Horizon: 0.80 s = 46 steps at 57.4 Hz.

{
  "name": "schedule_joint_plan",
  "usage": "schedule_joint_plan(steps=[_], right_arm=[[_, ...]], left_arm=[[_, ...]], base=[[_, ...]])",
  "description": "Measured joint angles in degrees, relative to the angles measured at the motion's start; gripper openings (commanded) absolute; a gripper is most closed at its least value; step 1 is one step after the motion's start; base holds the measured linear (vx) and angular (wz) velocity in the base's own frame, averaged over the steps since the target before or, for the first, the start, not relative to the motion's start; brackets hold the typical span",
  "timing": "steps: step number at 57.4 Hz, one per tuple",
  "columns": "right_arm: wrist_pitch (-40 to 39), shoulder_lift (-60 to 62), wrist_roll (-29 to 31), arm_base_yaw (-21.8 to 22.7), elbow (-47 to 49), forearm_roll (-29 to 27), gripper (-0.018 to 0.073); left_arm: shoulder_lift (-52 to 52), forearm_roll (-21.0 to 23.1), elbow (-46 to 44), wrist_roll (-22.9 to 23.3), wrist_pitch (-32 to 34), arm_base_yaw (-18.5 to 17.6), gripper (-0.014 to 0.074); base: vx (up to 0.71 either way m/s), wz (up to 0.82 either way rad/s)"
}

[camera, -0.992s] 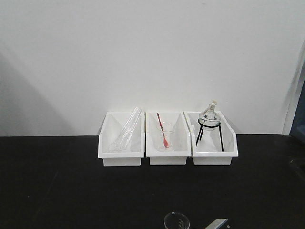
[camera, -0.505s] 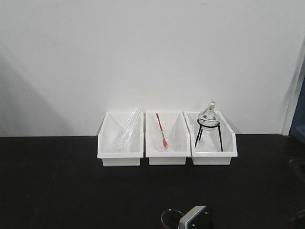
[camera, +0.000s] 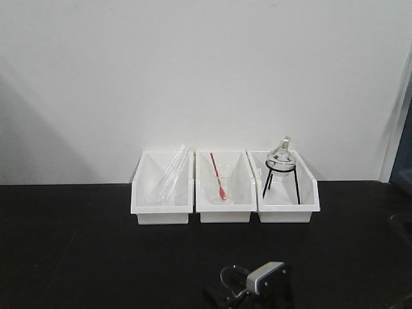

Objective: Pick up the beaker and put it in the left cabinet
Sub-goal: 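Close the right gripper around the beaker and lift it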

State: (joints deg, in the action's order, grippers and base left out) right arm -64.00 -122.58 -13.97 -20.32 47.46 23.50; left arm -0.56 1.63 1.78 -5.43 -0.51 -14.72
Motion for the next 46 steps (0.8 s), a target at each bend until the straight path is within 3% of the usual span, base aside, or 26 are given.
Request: schedule_joint_plan(steps=[7, 16, 30, 46], right_arm=[[4.0, 8.4, -6.4, 0.0, 0.0, 0.4, -0.0004], [25.7, 23.5, -12.2, 0.0, 0.0, 0.6, -0.0004], [56.4, 45.0, -13.1, 0.0, -0.3, 0.6, -0.0004], [75.8, 59.8, -13.1, 0.0, -0.6, 1.5, -0.0004]], left_arm=[[0.0, 0.0, 0.0, 0.0, 0.0, 0.0, 0.0001], [0.0, 0.0, 0.0, 0.0, 0.0, 0.0, 0.0001], [0.0, 0.0, 0.0, 0.0, 0.0, 0.0, 0.0001], [0.0, 0.0, 0.0, 0.0, 0.0, 0.0, 0.0001]], base=[[0.00, 0.00], [0.00, 0.00], [0.00, 0.00], [0.00, 0.00]])
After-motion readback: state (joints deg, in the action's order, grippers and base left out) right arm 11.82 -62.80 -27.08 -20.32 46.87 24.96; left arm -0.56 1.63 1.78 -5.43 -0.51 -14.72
